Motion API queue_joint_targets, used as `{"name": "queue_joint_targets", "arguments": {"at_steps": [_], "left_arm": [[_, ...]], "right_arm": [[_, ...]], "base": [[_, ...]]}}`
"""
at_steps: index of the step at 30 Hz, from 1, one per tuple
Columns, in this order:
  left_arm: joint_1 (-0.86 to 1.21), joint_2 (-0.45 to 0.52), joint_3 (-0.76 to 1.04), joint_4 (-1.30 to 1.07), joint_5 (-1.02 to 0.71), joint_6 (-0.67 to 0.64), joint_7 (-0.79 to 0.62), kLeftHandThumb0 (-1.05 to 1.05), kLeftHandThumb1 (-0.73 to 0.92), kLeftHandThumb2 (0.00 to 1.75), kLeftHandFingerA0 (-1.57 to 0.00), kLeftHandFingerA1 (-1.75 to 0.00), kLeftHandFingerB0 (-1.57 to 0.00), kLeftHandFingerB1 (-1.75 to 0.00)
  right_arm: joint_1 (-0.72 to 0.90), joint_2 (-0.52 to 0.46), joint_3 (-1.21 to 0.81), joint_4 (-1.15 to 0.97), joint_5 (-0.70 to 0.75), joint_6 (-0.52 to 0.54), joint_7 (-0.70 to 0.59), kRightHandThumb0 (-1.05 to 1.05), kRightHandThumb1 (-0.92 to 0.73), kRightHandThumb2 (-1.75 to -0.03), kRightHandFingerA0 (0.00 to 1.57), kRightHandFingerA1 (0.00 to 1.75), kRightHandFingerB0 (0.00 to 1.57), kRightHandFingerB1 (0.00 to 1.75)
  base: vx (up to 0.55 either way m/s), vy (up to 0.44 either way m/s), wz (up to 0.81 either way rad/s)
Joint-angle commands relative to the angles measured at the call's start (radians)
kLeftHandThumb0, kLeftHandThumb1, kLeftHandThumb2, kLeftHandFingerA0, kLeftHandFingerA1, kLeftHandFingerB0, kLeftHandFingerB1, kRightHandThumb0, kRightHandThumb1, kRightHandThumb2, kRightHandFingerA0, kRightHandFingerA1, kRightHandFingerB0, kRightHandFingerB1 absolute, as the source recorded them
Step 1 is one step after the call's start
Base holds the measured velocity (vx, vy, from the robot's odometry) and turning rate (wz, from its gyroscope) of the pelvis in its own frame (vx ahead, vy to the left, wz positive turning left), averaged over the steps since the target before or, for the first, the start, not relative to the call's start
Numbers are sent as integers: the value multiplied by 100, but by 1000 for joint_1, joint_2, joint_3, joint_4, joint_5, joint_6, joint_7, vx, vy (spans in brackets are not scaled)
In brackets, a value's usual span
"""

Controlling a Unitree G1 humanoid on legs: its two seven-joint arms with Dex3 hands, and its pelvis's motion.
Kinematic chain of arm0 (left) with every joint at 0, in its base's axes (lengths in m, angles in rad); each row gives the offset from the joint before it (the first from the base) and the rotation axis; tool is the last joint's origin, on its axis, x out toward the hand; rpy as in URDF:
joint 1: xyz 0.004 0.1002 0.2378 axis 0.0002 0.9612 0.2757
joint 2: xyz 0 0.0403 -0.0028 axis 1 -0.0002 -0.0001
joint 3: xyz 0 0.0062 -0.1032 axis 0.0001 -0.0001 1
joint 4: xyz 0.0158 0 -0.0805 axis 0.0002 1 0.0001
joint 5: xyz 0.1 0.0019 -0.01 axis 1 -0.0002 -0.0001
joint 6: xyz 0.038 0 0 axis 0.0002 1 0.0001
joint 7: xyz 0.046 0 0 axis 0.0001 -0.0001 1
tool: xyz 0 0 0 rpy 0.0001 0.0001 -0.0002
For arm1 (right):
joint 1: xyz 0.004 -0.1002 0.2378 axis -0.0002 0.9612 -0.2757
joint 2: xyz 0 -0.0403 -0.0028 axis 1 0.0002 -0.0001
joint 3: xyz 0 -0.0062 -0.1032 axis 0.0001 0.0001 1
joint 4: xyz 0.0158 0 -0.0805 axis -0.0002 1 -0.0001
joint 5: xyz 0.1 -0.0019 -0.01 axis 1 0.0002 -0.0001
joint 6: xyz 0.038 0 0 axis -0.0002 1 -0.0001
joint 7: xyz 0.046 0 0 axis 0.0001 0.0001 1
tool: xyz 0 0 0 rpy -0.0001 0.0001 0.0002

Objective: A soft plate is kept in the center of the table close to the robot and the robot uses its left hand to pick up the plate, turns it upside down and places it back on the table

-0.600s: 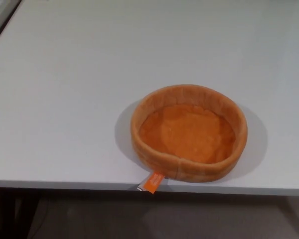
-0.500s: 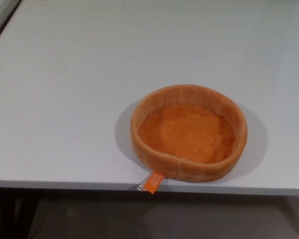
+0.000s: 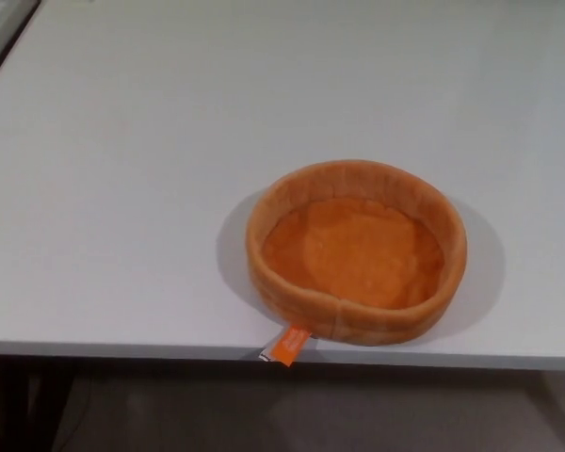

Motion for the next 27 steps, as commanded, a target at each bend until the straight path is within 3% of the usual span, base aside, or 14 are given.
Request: {"name": "queue_joint_targets", "arguments": {"at_steps": [1,4,5,9,10,13,14,16,17,18,20,25,26,27], "left_arm": [[55,2,34,-129,-187,-254,-88,-38,41,105,-2,-52,0,-49],[74,17,40,-210,-224,-259,-102,-38,43,107,-1,-52,0,-49],[86,22,43,-255,-231,-250,-96,-38,40,106,-1,-51,0,-49],[118,34,49,-367,-254,-233,-98,-39,39,104,-1,-51,0,-49],[115,37,50,-377,-261,-242,-106,-90,71,112,-5,-47,0,-36],[104,50,56,-427,-266,-264,-117,-91,72,114,-6,-48,-6,-35],[106,58,54,-465,-269,-254,-116,-94,74,115,-3,-47,0,-32],[107,67,55,-527,-266,-231,-106,-88,69,113,-10,-51,-3,-37],[109,69,58,-557,-259,-218,-97,-100,79,81,-12,-42,-11,-30],[106,70,63,-586,-250,-205,-88,-39,39,105,-1,-51,0,-49],[72,75,92,-664,-214,-178,-66,-38,39,106,-1,-51,0,-49],[-15,123,105,-774,-236,-116,-72,-39,37,103,-1,-51,0,-49],[-46,125,109,-786,-231,-117,-70,-89,87,67,-16,-37,-16,-27],[-59,125,112,-792,-229,-114,-70,-89,87,67,-16,-37,-16,-27]], "right_arm": [[9,-32,-41,40,105,-231,141,-71,-64,-98,47,53,26,46],[-3,-28,-49,71,123,-246,171,-68,-79,-65,58,37,33,32],[6,-29,-47,55,114,-243,160,-69,-65,-100,49,54,25,47],[18,-25,-46,31,122,-244,173,-67,-79,-65,56,38,33,32],[20,-25,-47,28,123,-243,174,-67,-79,-65,57,38,32,32],[3,-24,-53,65,132,-255,190,-69,-64,-97,47,53,26,46],[-5,-24,-55,82,134,-265,198,-69,-80,-64,55,37,33,32],[-10,-23,-58,87,143,-273,210,-70,-64,-98,47,53,26,46],[-1,-22,-57,67,146,-272,212,-69,-79,-65,57,38,32,32],[7,-23,-56,51,138,-272,204,-70,-65,-100,49,55,25,47],[-1,-25,-59,64,141,-249,204,-71,-78,-65,56,37,33,32],[-26,-29,-65,126,126,-294,207,-71,-79,-66,55,37,32,32],[-11,-25,-63,93,143,-282,218,-68,-64,-98,48,54,26,47],[-5,-24,-62,79,150,-277,224,-68,-64,-98,48,54,26,47]], "base": [[0,0,0],[0,0,0],[0,0,0],[0,0,0],[0,0,0],[0,0,0],[0,0,0],[0,0,0],[0,0,0],[0,0,0],[0,0,0],[0,0,0],[0,0,0],[0,0,0]]}}
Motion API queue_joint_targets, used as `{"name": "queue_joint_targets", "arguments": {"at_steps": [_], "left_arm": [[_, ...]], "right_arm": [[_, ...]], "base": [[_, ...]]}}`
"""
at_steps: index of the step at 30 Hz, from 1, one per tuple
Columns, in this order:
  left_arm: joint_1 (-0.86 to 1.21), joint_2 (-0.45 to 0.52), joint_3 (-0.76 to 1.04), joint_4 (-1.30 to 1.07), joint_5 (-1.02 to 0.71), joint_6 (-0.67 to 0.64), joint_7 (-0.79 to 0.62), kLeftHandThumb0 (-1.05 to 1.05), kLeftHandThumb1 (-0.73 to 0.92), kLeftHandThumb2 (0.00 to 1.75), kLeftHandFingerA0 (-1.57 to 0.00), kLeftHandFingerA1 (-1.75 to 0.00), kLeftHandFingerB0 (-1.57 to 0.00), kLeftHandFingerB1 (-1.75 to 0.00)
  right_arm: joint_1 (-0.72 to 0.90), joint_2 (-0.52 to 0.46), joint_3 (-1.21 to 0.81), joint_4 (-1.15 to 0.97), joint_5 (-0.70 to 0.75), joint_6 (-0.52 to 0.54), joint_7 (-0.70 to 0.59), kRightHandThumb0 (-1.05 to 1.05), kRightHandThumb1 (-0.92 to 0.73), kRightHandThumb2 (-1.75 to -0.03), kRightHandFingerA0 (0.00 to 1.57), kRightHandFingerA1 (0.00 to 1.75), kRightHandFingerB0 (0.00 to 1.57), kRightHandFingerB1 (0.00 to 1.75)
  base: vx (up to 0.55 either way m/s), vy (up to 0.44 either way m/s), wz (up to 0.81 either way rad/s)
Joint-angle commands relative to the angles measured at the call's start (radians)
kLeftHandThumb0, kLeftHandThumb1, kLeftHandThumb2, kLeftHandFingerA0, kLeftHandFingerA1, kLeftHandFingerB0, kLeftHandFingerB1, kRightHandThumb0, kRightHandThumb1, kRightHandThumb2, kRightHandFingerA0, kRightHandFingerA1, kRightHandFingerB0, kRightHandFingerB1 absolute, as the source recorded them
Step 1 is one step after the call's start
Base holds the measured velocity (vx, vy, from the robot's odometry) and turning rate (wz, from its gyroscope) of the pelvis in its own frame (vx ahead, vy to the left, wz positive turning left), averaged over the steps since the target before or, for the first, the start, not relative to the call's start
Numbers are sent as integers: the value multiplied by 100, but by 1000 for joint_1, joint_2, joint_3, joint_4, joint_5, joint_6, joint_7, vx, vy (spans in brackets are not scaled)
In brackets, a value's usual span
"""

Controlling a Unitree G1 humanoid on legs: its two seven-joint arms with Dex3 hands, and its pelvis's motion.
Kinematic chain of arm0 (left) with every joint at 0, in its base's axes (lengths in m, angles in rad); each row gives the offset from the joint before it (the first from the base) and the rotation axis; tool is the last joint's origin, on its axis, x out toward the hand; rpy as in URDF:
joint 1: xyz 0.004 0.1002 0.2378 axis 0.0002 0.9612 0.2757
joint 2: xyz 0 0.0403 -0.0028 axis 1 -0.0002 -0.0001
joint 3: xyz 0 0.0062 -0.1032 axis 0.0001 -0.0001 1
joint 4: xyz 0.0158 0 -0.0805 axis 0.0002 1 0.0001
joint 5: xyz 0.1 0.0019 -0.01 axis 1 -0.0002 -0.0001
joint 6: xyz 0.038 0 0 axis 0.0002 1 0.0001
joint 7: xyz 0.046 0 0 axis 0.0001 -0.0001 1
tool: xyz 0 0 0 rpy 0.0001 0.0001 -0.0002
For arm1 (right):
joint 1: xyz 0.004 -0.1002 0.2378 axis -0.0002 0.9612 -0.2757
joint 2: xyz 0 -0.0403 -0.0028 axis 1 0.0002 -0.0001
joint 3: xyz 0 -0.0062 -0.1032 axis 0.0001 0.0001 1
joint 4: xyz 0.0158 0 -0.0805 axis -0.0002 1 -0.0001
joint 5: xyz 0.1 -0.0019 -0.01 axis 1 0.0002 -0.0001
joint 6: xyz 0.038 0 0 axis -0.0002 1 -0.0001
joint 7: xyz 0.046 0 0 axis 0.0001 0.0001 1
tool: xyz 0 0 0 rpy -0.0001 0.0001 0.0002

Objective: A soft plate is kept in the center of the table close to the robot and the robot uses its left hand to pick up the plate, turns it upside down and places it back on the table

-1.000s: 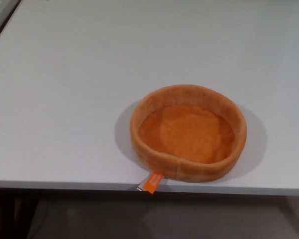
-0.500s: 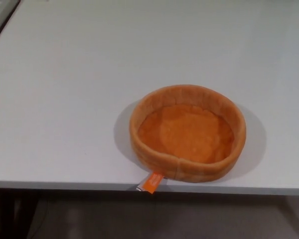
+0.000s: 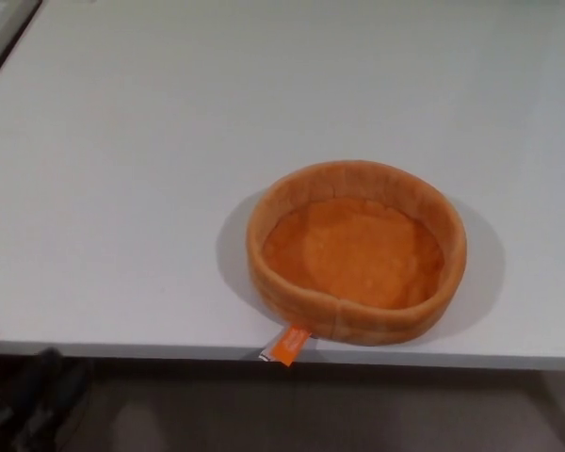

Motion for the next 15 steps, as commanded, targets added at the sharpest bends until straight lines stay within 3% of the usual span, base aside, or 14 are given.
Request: {"name": "queue_joint_targets", "arguments": {"at_steps": [1,12,13,15], "left_arm": [[-100,30,22,-84,8,69,19,-88,87,66,-18,-37,-16,-28],[-413,30,42,-182,242,301,87,-94,88,67,-25,-44,-25,-32],[-443,27,31,-177,251,326,91,-95,85,66,-28,-43,-29,-32],[-496,23,9,-165,267,359,93,-94,84,66,-28,-43,-29,-32]], "right_arm": [[10,-10,-8,-26,35,-27,30,-67,-79,-65,56,39,33,32],[28,-11,-8,-43,26,-7,24,-71,-79,-65,55,38,33,33],[21,-11,-10,-28,20,-17,21,-67,-64,-97,47,53,26,47],[13,-9,-13,-11,18,-41,20,-72,-68,-98,47,52,26,46]], "base": [[0,0,0],[0,0,0],[0,0,0],[0,0,0]]}}
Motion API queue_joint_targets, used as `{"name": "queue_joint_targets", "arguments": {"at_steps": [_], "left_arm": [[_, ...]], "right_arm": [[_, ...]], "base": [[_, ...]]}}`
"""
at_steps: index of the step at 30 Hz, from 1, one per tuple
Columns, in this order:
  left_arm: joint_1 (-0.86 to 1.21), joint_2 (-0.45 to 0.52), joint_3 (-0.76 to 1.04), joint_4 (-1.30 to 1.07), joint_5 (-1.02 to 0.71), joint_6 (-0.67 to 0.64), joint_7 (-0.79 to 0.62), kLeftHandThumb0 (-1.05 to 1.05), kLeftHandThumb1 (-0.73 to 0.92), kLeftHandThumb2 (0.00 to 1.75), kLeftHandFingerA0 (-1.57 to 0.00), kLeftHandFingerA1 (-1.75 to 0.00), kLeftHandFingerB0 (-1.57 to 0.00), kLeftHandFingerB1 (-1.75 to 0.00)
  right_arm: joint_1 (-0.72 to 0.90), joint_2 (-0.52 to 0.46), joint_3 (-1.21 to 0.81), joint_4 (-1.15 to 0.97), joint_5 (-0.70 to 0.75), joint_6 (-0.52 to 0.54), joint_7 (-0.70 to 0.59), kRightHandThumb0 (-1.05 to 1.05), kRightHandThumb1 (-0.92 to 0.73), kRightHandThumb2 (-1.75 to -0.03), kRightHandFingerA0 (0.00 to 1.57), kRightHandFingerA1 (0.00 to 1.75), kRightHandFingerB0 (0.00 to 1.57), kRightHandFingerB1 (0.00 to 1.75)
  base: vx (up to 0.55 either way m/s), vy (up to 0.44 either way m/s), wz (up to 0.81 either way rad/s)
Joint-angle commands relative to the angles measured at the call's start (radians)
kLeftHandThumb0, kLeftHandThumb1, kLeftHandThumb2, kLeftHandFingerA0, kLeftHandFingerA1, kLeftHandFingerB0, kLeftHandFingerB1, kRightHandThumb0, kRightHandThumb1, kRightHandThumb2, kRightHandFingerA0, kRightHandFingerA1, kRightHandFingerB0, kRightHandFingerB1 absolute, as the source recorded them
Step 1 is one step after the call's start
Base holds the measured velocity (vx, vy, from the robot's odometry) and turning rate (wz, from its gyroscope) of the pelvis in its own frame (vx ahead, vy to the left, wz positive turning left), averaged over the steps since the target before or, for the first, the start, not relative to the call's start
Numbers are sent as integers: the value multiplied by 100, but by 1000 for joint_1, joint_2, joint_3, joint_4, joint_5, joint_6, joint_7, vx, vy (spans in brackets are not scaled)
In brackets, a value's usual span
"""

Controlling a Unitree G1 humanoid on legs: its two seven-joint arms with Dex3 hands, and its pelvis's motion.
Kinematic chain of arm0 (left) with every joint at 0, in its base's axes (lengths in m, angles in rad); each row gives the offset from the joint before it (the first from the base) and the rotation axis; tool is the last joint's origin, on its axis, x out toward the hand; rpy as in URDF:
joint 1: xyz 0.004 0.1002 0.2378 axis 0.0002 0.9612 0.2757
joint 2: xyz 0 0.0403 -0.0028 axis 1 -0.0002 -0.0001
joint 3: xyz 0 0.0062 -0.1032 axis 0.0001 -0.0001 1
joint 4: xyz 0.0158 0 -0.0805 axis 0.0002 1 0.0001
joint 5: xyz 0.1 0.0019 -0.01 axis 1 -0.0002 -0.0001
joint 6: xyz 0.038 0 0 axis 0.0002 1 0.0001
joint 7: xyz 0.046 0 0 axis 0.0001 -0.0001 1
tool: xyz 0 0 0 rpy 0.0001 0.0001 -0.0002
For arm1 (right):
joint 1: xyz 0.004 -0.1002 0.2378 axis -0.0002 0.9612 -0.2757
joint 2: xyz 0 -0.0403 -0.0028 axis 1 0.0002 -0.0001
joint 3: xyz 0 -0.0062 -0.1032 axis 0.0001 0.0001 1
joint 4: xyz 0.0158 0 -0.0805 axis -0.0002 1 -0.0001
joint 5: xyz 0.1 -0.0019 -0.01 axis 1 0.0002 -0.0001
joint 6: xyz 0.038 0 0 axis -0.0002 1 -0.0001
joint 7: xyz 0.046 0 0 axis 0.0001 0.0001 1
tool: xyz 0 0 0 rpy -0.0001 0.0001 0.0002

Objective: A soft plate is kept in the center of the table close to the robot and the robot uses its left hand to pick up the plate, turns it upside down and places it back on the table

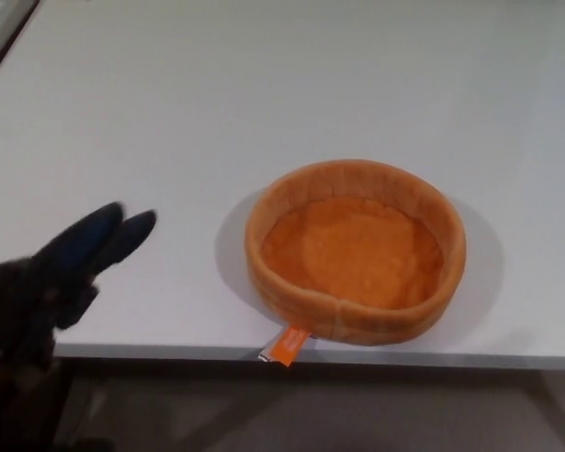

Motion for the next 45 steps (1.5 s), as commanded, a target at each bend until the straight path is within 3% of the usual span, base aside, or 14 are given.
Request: {"name": "queue_joint_targets", "arguments": {"at_steps": [1,5,6,7,14,16,17,19,20,34,39,41,42,45], "left_arm": [[-134,1,-36,19,141,177,37,-96,84,66,-28,-43,-29,-31],[-219,15,-62,33,186,228,31,-95,83,66,-26,-41,-29,-30],[-258,17,-73,46,219,240,29,-91,63,107,-17,-48,-22,-43],[-269,16,-77,48,231,248,32,-97,82,67,-25,-39,-30,-30],[-323,-10,-118,117,317,252,65,-93,81,65,-26,-41,-29,-32],[-340,-14,-128,140,353,249,76,-93,81,65,-27,-41,-28,-32],[-349,-9,-131,153,375,242,79,-92,83,66,-27,-41,-26,-32],[-388,5,-140,203,410,214,78,-87,63,106,-23,-52,-18,-45],[-402,23,-146,212,436,225,69,-91,82,65,-24,-42,-25,-31],[-566,114,-216,392,711,240,111,-89,82,66,-25,-39,-26,-29],[-645,137,-263,472,797,217,144,-89,82,66,-26,-40,-26,-31],[-664,147,-278,486,815,220,137,-89,82,66,-25,-40,-26,-30],[-691,156,-307,504,842,230,117,-90,81,65,-25,-39,-25,-29],[-728,168,-341,539,865,239,108,-89,79,65,-25,-39,-25,-29]], "right_arm": [[-3,-12,-10,19,-4,-31,-15,-70,-80,-65,57,37,32,32],[-18,-9,-9,38,6,-41,-2,-71,-80,-65,57,37,33,33],[-21,-13,-10,51,-15,-59,-19,-70,-66,-99,49,54,27,48],[-22,-13,-10,50,-8,-54,-13,-68,-80,-65,58,37,34,32],[-7,-12,-8,10,11,-13,-3,-70,-65,-99,47,53,25,47],[-1,-12,-8,-8,1,-17,-15,-71,-79,-65,58,38,34,34],[-4,-13,-8,-3,4,-9,-13,-72,-64,-99,48,53,25,47],[-6,-9,-7,-8,26,-7,9,-70,-63,-99,48,54,26,47],[-10,-11,-6,0,21,-16,8,-75,-68,-98,47,51,27,46],[21,-8,1,-88,36,27,10,-69,-79,-65,56,40,33,33],[-14,-21,-1,-14,-19,-12,-20,-70,-65,-100,48,54,26,48],[-13,-20,-3,-22,-12,-13,-17,-71,-80,-65,57,38,34,34],[-12,-26,-6,-19,-21,-21,-22,-72,-66,-101,46,53,23,47],[2,-21,-3,-60,13,19,-3,-70,-80,-65,54,38,33,32]], "base": [[0,0,0],[0,0,0],[0,0,0],[0,0,0],[0,0,0],[0,0,0],[0,0,0],[0,0,0],[0,0,0],[0,0,0],[0,0,0],[0,0,0],[0,0,0],[0,0,0]]}}
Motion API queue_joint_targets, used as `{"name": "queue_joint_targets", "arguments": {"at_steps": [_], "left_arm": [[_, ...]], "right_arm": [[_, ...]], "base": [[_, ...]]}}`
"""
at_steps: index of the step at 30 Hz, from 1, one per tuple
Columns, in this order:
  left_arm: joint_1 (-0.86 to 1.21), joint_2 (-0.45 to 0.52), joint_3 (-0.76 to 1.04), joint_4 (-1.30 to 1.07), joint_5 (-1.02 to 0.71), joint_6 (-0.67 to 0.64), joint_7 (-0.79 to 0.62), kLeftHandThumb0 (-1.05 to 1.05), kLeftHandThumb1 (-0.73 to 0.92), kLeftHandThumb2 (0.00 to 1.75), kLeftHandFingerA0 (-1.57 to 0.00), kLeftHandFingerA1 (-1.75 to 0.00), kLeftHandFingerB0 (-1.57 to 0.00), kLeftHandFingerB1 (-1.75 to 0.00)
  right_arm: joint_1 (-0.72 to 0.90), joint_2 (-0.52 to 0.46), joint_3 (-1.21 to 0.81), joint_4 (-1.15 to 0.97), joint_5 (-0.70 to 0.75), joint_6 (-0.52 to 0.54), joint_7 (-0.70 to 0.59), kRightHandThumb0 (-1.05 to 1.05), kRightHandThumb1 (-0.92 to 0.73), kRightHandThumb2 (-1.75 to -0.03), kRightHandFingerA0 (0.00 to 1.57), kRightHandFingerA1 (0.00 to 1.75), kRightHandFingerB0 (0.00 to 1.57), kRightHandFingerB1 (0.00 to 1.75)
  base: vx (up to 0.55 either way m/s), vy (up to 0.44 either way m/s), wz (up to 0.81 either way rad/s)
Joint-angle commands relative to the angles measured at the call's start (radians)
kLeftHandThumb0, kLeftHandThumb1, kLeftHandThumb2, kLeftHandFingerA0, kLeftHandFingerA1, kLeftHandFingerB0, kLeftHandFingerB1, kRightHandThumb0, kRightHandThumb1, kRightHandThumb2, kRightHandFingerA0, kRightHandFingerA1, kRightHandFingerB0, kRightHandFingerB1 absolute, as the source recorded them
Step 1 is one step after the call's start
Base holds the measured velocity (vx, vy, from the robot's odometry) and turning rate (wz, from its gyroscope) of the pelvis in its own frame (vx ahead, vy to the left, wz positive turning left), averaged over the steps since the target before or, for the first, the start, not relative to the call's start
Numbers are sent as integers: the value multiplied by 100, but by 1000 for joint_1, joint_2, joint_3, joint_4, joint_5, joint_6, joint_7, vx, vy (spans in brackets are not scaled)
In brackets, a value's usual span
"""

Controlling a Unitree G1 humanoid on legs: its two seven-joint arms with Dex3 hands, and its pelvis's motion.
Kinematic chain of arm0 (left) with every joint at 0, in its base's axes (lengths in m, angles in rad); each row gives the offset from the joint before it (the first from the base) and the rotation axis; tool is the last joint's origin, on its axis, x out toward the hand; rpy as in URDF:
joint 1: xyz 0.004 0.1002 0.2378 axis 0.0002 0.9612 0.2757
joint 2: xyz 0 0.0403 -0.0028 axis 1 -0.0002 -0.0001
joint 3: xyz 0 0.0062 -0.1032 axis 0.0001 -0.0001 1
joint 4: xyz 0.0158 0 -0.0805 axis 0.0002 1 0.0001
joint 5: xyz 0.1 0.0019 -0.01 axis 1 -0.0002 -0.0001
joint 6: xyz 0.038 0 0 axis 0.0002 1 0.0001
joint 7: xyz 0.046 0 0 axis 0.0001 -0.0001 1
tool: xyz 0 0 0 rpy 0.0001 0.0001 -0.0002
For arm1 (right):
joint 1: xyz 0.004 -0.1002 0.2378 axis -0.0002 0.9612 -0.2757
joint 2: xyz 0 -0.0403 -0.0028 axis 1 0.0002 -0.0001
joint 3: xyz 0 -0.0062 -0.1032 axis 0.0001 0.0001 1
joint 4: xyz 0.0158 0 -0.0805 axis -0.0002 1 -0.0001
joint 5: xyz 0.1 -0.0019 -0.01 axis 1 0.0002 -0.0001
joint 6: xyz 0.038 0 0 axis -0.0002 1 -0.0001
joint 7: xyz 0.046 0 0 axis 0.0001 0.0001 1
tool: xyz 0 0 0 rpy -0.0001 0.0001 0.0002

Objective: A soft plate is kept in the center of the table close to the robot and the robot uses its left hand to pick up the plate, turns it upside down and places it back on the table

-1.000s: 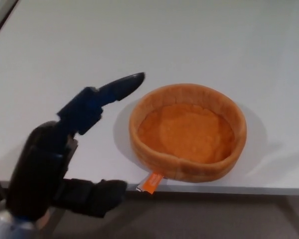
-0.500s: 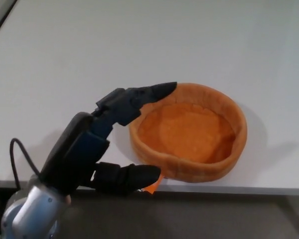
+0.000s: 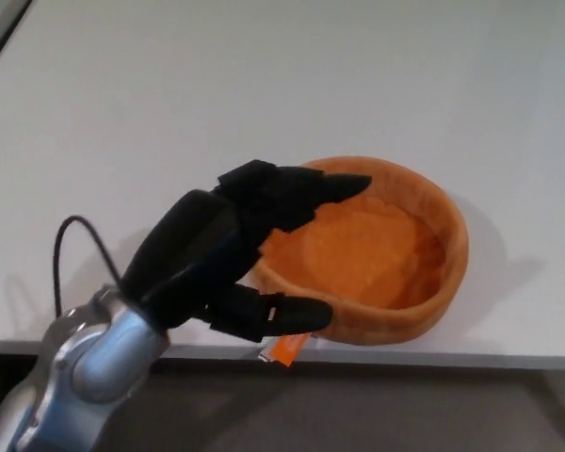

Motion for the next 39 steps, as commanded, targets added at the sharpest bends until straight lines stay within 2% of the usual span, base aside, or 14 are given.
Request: {"name": "queue_joint_targets", "arguments": {"at_steps": [1,4,6,7,12,13,17,22,27,28,33,34,37,39], "left_arm": [[-95,46,-80,92,184,24,9,-90,78,64,-26,-39,-26,-29],[-123,49,-107,123,202,37,10,-91,78,65,-26,-39,-26,-29],[-137,48,-134,149,226,41,26,-93,79,65,-27,-39,-27,-29],[-138,47,-142,154,232,45,27,-94,80,65,-27,-39,-27,-30],[-148,39,-180,205,264,65,40,-95,80,65,-26,-39,-26,-29],[-153,39,-185,214,269,67,42,-95,80,65,-26,-39,-25,-29],[-192,45,-226,300,334,67,88,-101,68,77,-29,-43,-25,-33],[-220,54,-258,362,376,102,84,-95,79,65,-34,-37,-30,-30],[-238,74,-287,418,429,107,142,-92,78,65,-35,-39,-30,-31],[-242,78,-299,435,443,105,151,-92,79,65,-34,-41,-31,-31],[-262,108,-357,470,498,111,136,-90,80,65,-34,-41,-30,-31],[-275,117,-380,477,525,113,129,-95,69,78,-34,-45,-28,-36],[-296,133,-419,486,573,123,132,-96,68,80,-35,-46,-29,-37],[-312,131,-445,498,603,142,134,-95,67,82,-34,-46,-28,-37]], "right_arm": [[2,-19,-9,0,9,7,-7,-70,-64,-98,47,53,27,47],[0,-17,-9,1,22,14,7,-70,-80,-65,56,38,33,33],[18,-16,-6,-21,23,15,9,-78,-68,-100,46,51,25,46],[30,-16,-4,-44,30,29,13,-70,-79,-65,54,39,33,32],[29,-17,-2,-66,38,45,21,-69,-64,-98,45,53,26,47],[33,-17,-2,-75,30,46,12,-69,-80,-65,54,40,33,33],[24,-15,-4,-72,27,65,2,-71,-79,-64,54,37,34,32],[34,-14,-4,-98,11,67,-16,-73,-65,-101,47,54,23,46],[34,-18,-3,-101,-32,54,-53,-79,-69,-100,47,52,25,46],[19,-20,-6,-67,-31,41,-51,-71,-80,-65,57,38,33,33],[-4,-25,-5,-22,-29,-2,-44,-69,-66,-101,49,55,25,48],[11,-24,-3,-51,-31,5,-48,-69,-81,-65,58,40,35,35],[38,-18,7,-107,-25,36,-49,-70,-81,-66,58,39,33,34],[8,-16,8,-47,-33,23,-51,-71,-66,-99,49,54,27,48]], "base": [[0,0,0],[0,0,0],[0,0,0],[0,0,0],[0,0,0],[0,0,0],[0,0,0],[0,0,0],[0,0,0],[0,0,0],[0,0,0],[0,0,0],[0,0,0],[0,0,0]]}}
